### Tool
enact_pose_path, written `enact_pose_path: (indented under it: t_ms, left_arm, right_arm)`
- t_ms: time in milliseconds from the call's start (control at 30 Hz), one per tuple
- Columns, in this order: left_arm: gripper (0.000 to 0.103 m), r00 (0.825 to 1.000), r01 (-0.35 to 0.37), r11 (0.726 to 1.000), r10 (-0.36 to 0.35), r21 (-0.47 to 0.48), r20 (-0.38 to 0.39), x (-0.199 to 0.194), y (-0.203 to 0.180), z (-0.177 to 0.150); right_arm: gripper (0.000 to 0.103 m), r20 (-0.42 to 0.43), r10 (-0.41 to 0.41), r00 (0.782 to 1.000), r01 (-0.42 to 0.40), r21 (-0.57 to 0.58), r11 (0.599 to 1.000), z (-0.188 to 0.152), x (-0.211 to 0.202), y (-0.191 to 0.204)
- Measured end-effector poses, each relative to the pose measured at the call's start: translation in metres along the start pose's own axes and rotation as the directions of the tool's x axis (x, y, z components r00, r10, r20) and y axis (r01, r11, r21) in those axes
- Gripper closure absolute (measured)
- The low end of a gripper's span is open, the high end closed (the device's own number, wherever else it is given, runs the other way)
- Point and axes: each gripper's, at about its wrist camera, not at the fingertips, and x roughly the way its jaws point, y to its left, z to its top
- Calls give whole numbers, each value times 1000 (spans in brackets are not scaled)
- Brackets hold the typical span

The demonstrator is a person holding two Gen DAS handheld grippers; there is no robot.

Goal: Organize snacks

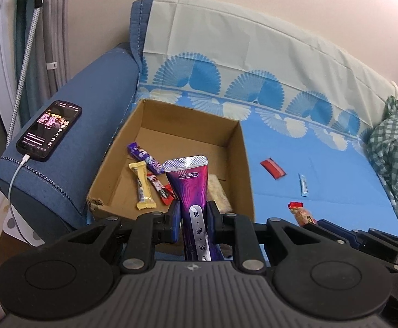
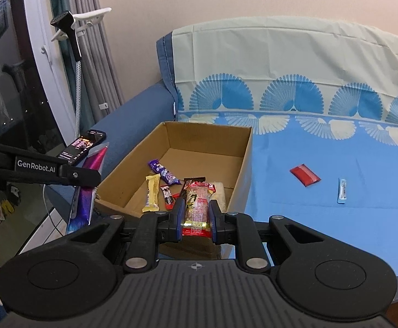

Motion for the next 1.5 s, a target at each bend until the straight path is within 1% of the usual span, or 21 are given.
enact_pose_path:
  t_ms: [333, 467, 633, 733, 833, 933, 1033, 1267, 1500]
  left_arm:
    - [81, 998, -42, 999, 40, -33, -56, 46, 26, 37]
    - [81, 998, -49, 998, 47, -34, -47, 62, 32, 53]
    - [81, 996, -61, 998, 58, -35, -71, 91, 36, 71]
    - [81, 992, -79, 996, 75, -30, -100, 115, 37, 78]
    - [81, 983, -112, 993, 107, -26, -146, 141, 39, 80]
    - [81, 974, -121, 992, 113, -29, -195, 164, 43, 81]
    - [81, 966, -143, 990, 136, -16, -221, 182, 47, 82]
    - [81, 953, -172, 985, 168, 4, -253, 208, 53, 85]
    - [81, 946, -180, 984, 179, 21, -271, 226, 53, 84]
  right_arm:
    - [84, -45, 20, 999, -20, -11, 1000, 26, 45, 5]
    - [84, -72, 23, 997, -24, -10, 1000, 34, 70, 5]
    - [84, -100, 24, 995, -24, -4, 1000, 43, 102, 1]
    - [84, -118, 24, 993, -24, 3, 1000, 46, 120, -2]
    - [84, -140, 28, 990, -28, 6, 1000, 46, 138, -5]
    - [84, -165, 34, 986, -33, 11, 999, 45, 157, -7]
    - [84, -186, 39, 982, -37, 15, 999, 44, 174, -9]
    - [84, -225, 35, 974, -30, 22, 999, 40, 206, -13]
    - [84, -255, 33, 966, -27, 27, 999, 35, 226, -15]
